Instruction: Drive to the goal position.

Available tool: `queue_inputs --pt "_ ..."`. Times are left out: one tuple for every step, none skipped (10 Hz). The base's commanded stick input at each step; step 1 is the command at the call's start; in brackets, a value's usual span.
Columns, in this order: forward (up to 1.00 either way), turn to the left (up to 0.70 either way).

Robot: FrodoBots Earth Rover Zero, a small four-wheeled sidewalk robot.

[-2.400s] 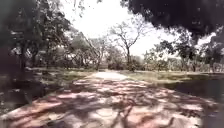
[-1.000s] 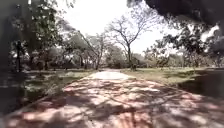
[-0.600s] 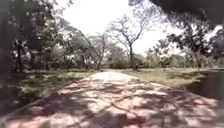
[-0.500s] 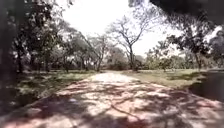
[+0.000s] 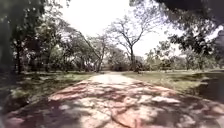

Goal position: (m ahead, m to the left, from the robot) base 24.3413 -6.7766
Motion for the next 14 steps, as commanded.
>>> queue_inputs --pt "0.7 0.0" --pt "0.7 0.0" --pt "0.7 0.0" --pt "0.7 0.0" --pt "0.7 0.0" --pt "0.7 0.0" --pt "0.7 0.0" --pt "0.7 0.0" --pt "0.7 0.0" --pt "0.7 0.0" --pt "0.7 0.0" --pt "0.7 0.0" --pt "0.7 0.0" --pt "0.7 0.0"
